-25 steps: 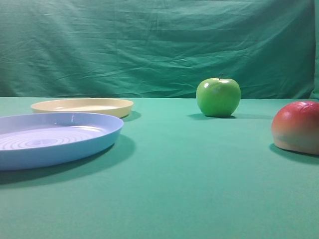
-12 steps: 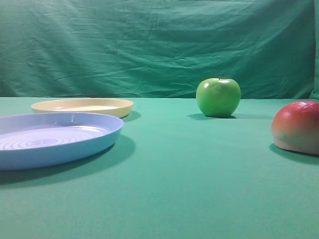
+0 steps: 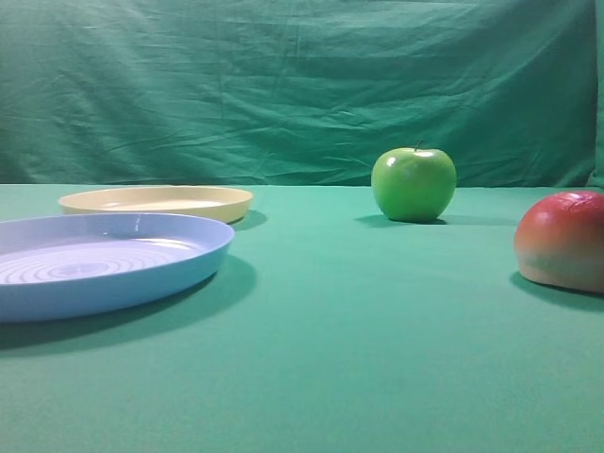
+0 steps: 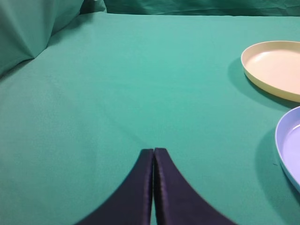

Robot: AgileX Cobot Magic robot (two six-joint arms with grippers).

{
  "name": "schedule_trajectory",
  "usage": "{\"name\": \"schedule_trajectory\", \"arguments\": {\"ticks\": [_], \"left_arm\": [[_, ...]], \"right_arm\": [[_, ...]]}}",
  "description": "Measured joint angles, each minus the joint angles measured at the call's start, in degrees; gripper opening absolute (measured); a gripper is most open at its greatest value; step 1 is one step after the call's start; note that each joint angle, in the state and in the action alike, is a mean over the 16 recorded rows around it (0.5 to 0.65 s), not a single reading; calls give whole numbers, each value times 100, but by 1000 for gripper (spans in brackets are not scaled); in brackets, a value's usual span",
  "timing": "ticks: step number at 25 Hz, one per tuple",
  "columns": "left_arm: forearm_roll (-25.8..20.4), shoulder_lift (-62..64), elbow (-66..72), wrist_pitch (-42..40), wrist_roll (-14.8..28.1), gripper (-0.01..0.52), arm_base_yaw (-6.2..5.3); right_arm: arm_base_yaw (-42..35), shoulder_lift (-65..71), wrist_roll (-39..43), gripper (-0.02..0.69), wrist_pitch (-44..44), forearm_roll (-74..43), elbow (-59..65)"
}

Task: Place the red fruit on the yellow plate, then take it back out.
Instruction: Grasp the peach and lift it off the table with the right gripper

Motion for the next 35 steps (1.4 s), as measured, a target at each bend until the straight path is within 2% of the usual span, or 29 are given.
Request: {"name": "schedule_trajectory", "arguments": {"ticks": [7,9,11,16,23,30,35], "left_arm": [[0,0,0,0,-1,0,0],[0,0,0,0,-1,0,0],[0,0,0,0,-1,0,0],[0,0,0,0,0,0,0],[0,0,0,0,1,0,0],[0,0,0,0,1,0,0],[0,0,0,0,1,0,0]], "right_arm": [[169,1006,1,585,-872,-1,-20],[198,1291,1,626,-1110,1,-25],[219,1561,1,634,-1322,1,-30],[232,2119,1,579,-1730,1,-42],[232,2530,1,401,-2022,1,-78],[235,2610,-16,241,-1695,16,-673],[313,2665,-127,203,-1325,90,-1709]]}}
